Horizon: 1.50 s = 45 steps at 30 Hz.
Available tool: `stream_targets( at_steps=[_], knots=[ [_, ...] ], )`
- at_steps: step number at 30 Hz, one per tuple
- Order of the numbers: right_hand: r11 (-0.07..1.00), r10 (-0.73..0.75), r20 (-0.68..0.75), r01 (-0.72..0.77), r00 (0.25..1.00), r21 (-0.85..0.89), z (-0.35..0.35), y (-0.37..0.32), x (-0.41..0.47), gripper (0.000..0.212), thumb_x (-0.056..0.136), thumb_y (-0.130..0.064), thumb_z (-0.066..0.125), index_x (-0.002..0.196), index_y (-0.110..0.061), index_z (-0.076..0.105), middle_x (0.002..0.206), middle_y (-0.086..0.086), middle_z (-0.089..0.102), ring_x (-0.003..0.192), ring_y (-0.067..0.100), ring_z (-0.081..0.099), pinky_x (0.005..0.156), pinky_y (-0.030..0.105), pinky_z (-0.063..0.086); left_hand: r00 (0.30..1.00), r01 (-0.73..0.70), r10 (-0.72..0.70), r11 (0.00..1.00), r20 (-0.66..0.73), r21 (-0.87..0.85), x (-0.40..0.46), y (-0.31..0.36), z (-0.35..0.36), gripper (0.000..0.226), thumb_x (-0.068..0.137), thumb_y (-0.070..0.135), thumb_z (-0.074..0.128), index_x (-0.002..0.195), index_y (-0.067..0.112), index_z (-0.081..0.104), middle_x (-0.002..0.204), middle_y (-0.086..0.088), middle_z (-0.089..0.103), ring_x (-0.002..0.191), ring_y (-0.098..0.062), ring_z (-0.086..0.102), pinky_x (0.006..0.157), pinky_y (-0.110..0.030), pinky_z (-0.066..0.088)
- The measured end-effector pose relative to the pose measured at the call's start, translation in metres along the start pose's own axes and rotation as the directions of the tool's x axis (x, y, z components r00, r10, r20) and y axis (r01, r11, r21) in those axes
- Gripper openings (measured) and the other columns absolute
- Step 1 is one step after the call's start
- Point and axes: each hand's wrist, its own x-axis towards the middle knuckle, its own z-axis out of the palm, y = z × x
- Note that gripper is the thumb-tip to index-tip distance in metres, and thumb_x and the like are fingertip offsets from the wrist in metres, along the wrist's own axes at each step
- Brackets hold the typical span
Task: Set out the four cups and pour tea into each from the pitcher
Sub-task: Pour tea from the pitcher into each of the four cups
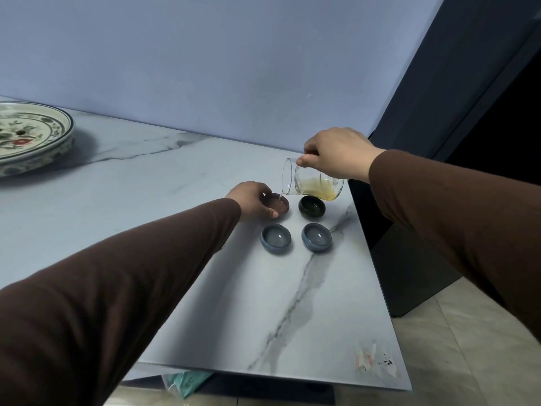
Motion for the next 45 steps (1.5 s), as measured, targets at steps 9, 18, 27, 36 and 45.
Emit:
stream_targets(
  at_steps=[9, 18, 27, 36, 45],
  knots=[
    [0.928, 0.197, 0.045, -0.201, 0.979, 0.313, 0.014, 0.017, -0.026, 0.035, 0.093, -0.053, 0.053, 0.074, -0.026, 0.065, 0.075, -0.008, 0.065, 0.073, 0.018, 0.058, 0.064, 0.031, 0.043, 1.000, 0.007, -0.007, 1.000, 0.010, -0.014, -0.003, 0.000, 0.000, 0.074, 0.076, 0.041, 0.080, 0.141, 0.020, 0.051, 0.134, -0.003, 0.059, 0.121, -0.022, 0.055, 0.104, -0.035, 0.045],
    [0.500, 0.392, 0.066, -0.272, 0.918, 0.822, 0.028, 0.019, -0.078, 0.042, 0.095, -0.044, 0.058, 0.060, -0.021, 0.058, 0.046, -0.017, 0.052, 0.047, 0.002, 0.042, 0.059, 0.028, 0.034, 0.981, -0.140, 0.126, 0.986, -0.148, -0.088, -0.057, 0.005, -0.016, 0.063, 0.077, 0.039, 0.080, 0.132, 0.022, 0.057, 0.119, 0.000, 0.057, 0.102, -0.017, 0.057, 0.089, -0.027, 0.044],
    [0.743, 0.256, 0.037, -0.221, 0.966, 0.632, 0.009, 0.001, -0.105, 0.041, 0.093, -0.050, 0.056, 0.072, -0.017, 0.067, 0.074, 0.003, 0.069, 0.061, 0.017, 0.054, 0.061, 0.030, 0.040, 0.995, -0.085, 0.080, 0.992, -0.056, -0.096, -0.094, -0.004, 0.015, 0.071, 0.072, 0.043, 0.083, 0.135, 0.024, 0.055, 0.120, 0.000, 0.056, 0.108, -0.018, 0.054, 0.099, -0.033, 0.046],
    [0.913, 0.176, 0.058, -0.185, 0.983, 0.363, 0.009, -0.012, -0.103, 0.042, 0.092, -0.055, 0.053, 0.074, -0.019, 0.066, 0.069, 0.000, 0.064, 0.067, 0.020, 0.057, 0.064, 0.034, 0.045, 0.998, -0.043, 0.037, 0.992, -0.048, -0.121, -0.091, -0.004, 0.031, 0.077, 0.071, 0.044, 0.083, 0.138, 0.020, 0.054, 0.124, -0.001, 0.057, 0.112, -0.021, 0.053, 0.100, -0.035, 0.045],
    [0.969, 0.110, 0.069, -0.122, 0.992, 0.213, 0.004, -0.018, -0.088, 0.038, 0.093, -0.056, 0.052, 0.069, -0.027, 0.060, 0.065, -0.009, 0.055, 0.062, 0.004, 0.046, 0.054, 0.029, 0.031, 0.995, -0.075, 0.067, 0.989, -0.070, -0.124, -0.085, -0.004, 0.034, 0.058, 0.072, 0.038, 0.083, 0.124, 0.022, 0.064, 0.118, -0.002, 0.063, 0.099, -0.021, 0.055, 0.087, -0.032, 0.046]
  ],
)
